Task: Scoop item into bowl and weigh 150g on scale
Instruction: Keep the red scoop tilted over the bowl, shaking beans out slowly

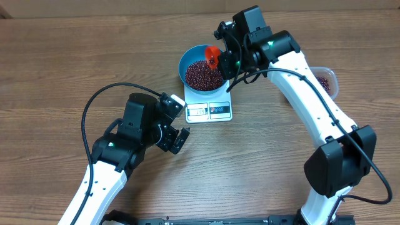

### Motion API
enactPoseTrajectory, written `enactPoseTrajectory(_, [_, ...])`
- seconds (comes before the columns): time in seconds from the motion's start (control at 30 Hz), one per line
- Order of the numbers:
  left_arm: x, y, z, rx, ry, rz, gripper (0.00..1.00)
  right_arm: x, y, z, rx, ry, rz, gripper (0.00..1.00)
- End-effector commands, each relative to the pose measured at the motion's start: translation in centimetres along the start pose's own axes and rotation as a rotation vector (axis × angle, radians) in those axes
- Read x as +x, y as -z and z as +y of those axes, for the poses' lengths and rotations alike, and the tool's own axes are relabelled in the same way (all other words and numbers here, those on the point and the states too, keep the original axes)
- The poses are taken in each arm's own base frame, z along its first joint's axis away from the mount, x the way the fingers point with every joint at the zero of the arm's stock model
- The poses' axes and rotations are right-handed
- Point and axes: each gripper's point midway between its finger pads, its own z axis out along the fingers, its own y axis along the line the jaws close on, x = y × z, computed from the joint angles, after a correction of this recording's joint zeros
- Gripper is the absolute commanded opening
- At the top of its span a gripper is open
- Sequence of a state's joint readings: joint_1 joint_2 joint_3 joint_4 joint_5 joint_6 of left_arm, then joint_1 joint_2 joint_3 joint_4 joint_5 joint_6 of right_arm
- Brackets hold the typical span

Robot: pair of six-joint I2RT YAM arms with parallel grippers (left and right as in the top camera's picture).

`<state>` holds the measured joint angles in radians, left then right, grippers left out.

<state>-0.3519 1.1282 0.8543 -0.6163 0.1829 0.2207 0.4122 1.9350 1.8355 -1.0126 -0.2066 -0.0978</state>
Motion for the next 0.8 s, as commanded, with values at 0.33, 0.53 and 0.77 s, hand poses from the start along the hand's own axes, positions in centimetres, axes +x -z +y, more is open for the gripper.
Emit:
enactPoseTrajectory(0.33, [0.4,-0.3,-0.2,0.013,-0.022,0.01,1.0,-1.6,2.1,-0.1,0.249,0.089,-0.057,0.04])
enactPoseTrajectory(0.53, [0.4,-0.3,-0.2,0.013,-0.022,0.01,0.99,-1.6,2.0,0.3,0.224,0.093,-0.058,0.04])
enactPoseTrajectory(0.77, [0.4,-0.3,-0.2,0.013,-0.022,0.01,0.99,-1.6,1.7,1.8,0.103,0.084,-0.059,0.04])
